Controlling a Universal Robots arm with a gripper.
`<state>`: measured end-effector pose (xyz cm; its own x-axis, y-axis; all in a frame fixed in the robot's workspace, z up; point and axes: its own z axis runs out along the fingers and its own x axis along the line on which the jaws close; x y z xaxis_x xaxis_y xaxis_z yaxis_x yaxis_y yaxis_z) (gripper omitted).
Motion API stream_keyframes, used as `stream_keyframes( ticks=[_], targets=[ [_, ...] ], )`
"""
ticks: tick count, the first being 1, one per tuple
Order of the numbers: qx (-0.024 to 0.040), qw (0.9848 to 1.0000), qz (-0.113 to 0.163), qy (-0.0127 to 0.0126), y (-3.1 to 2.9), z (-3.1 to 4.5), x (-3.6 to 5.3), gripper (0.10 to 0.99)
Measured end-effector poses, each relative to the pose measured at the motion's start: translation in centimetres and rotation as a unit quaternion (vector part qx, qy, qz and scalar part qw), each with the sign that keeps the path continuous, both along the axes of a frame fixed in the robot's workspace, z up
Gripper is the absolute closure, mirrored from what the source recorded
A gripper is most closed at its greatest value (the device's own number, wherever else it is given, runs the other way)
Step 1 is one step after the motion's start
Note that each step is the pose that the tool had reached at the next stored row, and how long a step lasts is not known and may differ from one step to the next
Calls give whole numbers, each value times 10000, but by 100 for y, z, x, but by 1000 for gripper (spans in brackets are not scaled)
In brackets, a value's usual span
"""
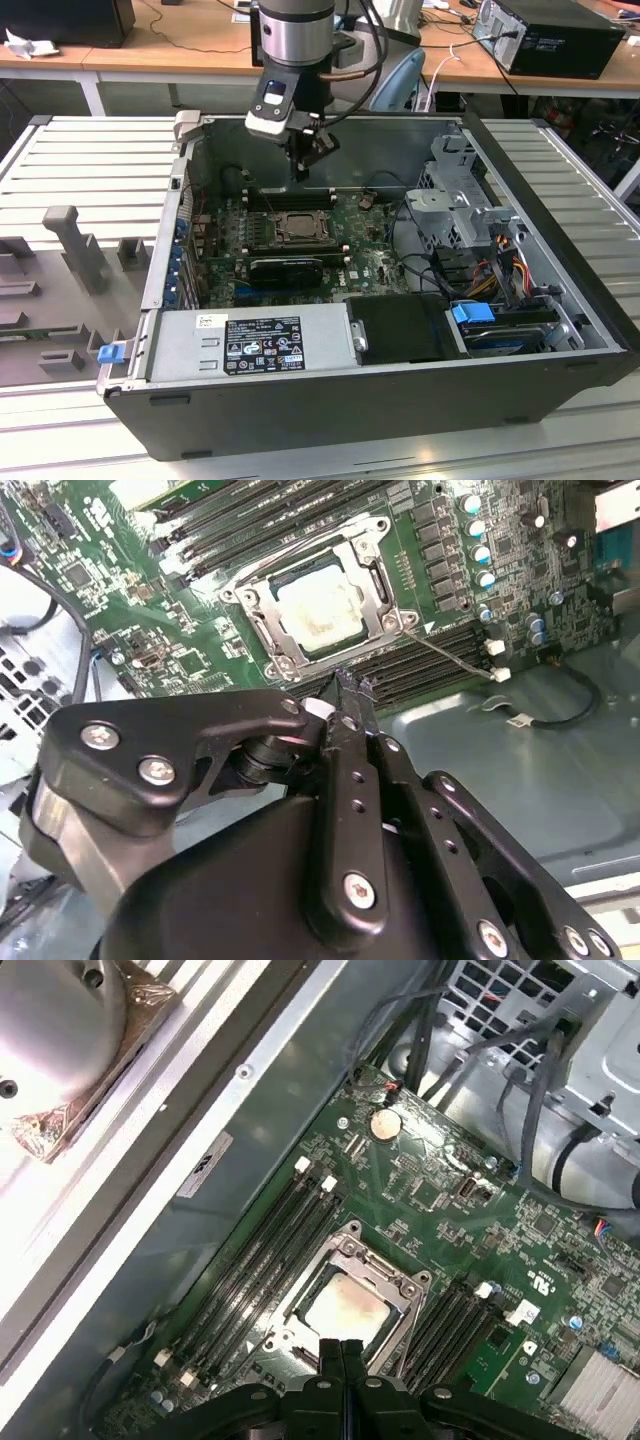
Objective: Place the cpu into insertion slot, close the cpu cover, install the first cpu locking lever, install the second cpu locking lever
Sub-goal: 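Install the first cpu locking lever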
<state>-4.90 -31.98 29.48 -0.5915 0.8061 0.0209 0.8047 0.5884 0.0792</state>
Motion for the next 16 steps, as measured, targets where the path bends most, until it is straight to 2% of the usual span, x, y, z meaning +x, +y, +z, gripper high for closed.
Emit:
stream_keyframes(
  ticks=[1,5,10,13,16],
  targets=[
    [0,9997,235,0,0,0,0,980],
    [0,9992,407,0,0,0,0,980],
    [0,9974,715,0,0,0,0,980],
    [0,9949,1013,0,0,-1,0,980],
    [0,9914,1309,0,0,-1,0,980]
  ],
)
